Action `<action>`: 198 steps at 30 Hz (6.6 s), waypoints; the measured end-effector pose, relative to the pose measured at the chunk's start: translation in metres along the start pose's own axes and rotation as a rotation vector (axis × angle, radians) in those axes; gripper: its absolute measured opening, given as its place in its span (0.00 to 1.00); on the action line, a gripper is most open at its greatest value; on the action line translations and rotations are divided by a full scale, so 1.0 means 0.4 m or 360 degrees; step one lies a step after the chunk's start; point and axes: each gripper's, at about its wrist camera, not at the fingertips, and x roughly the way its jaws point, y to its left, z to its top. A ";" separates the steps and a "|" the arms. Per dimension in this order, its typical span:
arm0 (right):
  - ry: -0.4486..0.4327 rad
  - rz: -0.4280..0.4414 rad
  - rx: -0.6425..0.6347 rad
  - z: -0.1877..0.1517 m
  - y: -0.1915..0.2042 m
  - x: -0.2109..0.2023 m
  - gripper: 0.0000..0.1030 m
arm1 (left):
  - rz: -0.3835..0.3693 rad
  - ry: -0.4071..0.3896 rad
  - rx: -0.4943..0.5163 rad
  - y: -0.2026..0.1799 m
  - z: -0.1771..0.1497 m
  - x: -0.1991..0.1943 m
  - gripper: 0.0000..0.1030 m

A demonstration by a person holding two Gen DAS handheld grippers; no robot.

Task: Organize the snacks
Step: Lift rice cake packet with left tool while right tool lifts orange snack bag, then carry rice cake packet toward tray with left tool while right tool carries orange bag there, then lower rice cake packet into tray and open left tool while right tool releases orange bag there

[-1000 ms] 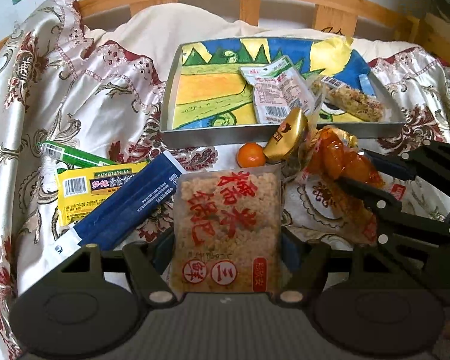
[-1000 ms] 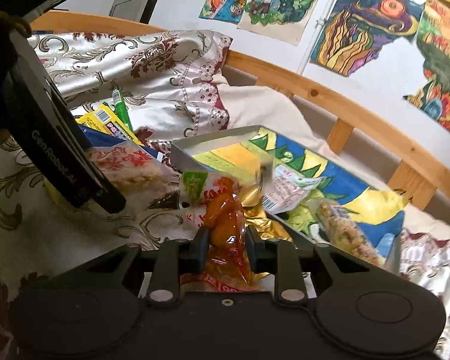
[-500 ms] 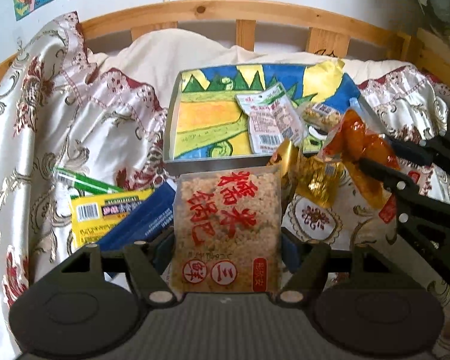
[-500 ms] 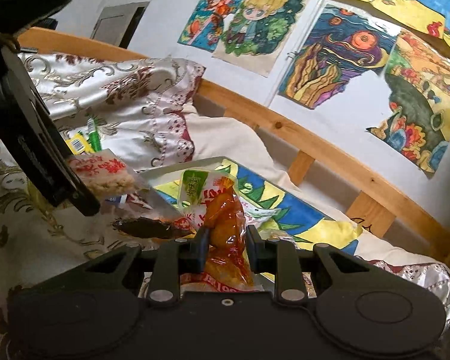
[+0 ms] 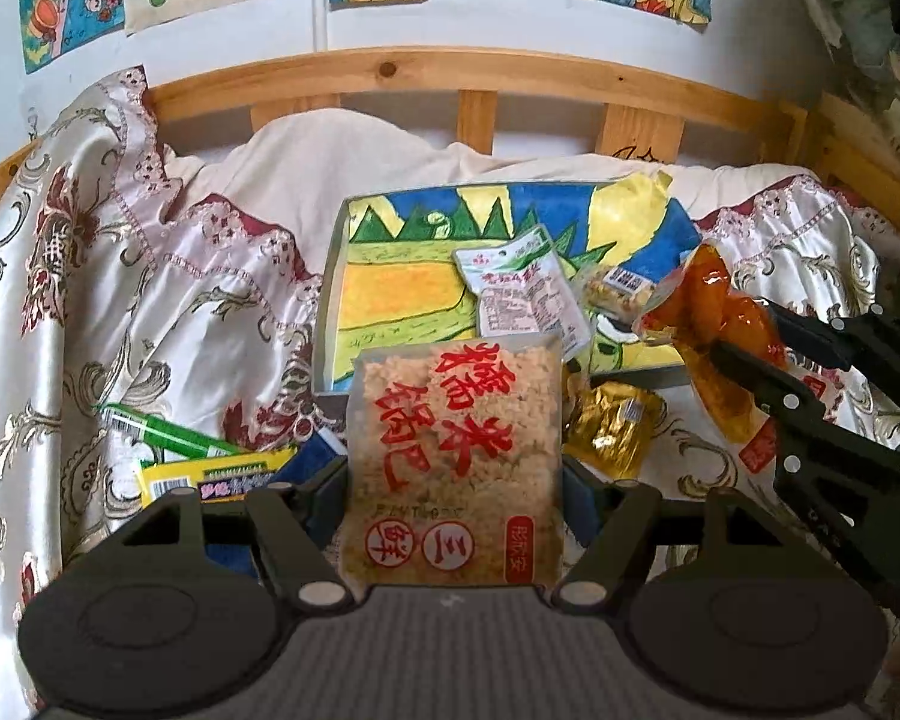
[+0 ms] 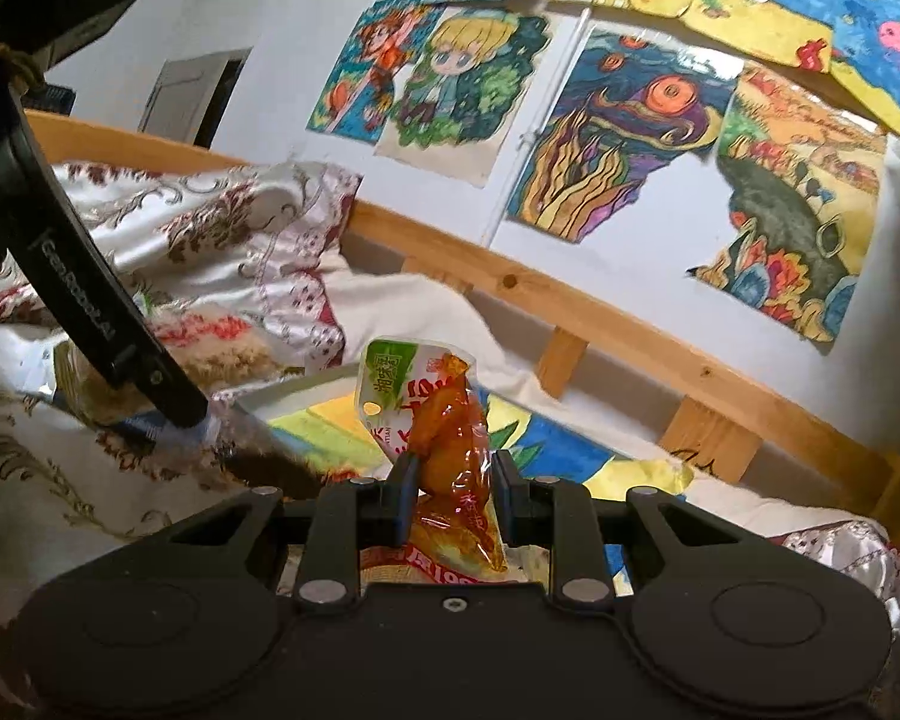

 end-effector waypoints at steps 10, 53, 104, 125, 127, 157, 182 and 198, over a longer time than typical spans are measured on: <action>-0.0050 -0.0088 0.0052 0.000 -0.037 0.001 0.27 | -0.0054 -0.0032 0.0004 0.007 0.041 -0.029 0.72; 0.0159 0.0368 0.0116 -0.026 0.091 0.033 0.27 | -0.0131 -0.0025 -0.0049 0.015 -0.043 -0.065 0.73; 0.0105 0.0191 0.0212 -0.036 0.006 0.107 0.27 | 0.0000 0.0392 0.0413 0.078 -0.106 0.176 0.72; 0.0090 0.0162 0.0235 -0.032 -0.009 0.107 0.27 | 0.0015 0.0370 0.0358 0.065 -0.105 0.148 0.70; 0.0090 0.0163 0.0235 -0.032 -0.009 0.107 0.27 | 0.0025 0.0413 0.0378 0.063 -0.111 0.165 0.71; 0.0071 -0.0092 0.0305 -0.051 -0.130 0.191 0.27 | 0.0009 0.0090 0.0161 0.036 0.063 0.164 0.73; 0.0181 0.0046 0.0363 -0.100 -0.132 0.325 0.28 | 0.0113 0.0075 -0.0147 0.012 0.192 0.478 0.73; 0.0200 0.0037 0.0346 -0.097 -0.122 0.331 0.42 | 0.0195 0.0092 -0.0210 0.031 0.175 0.469 0.83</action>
